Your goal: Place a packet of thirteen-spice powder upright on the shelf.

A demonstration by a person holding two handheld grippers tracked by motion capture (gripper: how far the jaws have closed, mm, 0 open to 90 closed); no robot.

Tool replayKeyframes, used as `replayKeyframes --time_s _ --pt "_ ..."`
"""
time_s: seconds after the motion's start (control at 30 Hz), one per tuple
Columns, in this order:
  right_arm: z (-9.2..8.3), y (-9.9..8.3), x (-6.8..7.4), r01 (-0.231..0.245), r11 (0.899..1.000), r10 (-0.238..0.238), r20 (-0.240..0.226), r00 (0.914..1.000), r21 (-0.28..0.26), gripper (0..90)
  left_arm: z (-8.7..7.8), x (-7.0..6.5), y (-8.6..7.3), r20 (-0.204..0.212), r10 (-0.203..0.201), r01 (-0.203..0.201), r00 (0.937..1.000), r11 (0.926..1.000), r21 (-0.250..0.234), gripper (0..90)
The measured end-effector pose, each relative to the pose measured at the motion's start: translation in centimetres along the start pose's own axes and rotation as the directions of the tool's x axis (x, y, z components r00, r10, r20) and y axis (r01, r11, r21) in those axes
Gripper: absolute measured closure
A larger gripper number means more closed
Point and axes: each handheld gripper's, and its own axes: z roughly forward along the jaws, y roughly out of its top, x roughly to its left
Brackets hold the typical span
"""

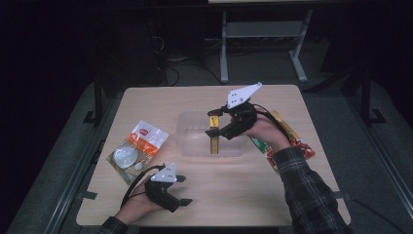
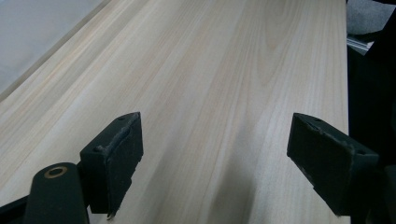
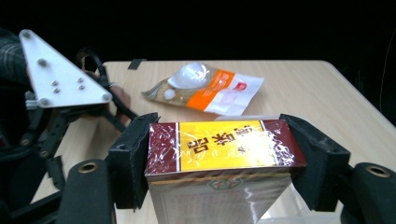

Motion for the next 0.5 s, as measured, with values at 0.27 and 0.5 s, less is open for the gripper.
replayKeyframes --time_s 0.27,0.5 --pt "0.7 -0.1 -2.5 -0.002 1.0 0.002 -0.01 1.0 0.009 30.6 -0.3 -0.1 -0.2 0.001 -0.006 0.006 1.0 1.0 -0.002 17.9" --pt "1.2 -0.4 -3.8 -0.012 1.0 0.012 0.003 0.9999 0.021 30.6 -0.2 -0.1 0.0 0.014 0.003 -0.003 0.9999 0.9999 -0.01 17.9"
